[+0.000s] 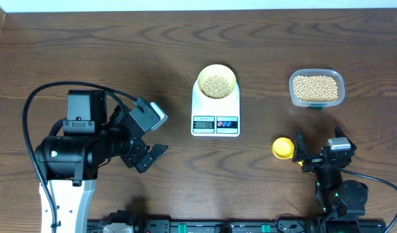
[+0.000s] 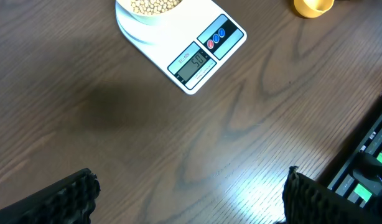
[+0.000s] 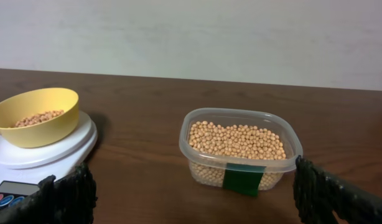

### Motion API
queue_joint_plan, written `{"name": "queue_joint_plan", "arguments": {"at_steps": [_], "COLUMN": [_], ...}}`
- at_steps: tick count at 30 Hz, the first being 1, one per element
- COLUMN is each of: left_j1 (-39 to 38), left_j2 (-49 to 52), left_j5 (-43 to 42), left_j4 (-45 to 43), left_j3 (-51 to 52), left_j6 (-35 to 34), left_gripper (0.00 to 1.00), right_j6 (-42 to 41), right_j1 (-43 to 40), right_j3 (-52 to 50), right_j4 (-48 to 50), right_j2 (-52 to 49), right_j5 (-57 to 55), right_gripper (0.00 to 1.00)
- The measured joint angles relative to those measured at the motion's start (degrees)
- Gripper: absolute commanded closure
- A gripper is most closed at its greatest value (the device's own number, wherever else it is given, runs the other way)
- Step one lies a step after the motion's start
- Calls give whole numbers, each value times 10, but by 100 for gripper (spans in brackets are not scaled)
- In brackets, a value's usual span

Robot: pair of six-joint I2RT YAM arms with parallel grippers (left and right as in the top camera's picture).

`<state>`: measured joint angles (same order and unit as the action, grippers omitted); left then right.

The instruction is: Scoop item into bowl and weigh 50g on scale

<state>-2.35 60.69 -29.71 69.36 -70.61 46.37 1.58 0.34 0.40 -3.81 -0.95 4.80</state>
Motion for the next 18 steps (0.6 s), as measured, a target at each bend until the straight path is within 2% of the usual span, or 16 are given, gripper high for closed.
{"name": "queue_joint_plan", "arguments": {"at_steps": [18], "left_j1": [0], "left_j2": [0], "left_j5": [0], "left_j4": [0], "left_j3": [0], "left_j6": [0], "left_gripper": [3], "right_j6": [0], "right_j1": [8], "right_j3": [0], "right_j4": [-2], "right_j2": [0], "right_j5": [-22], "right_gripper": [1]}}
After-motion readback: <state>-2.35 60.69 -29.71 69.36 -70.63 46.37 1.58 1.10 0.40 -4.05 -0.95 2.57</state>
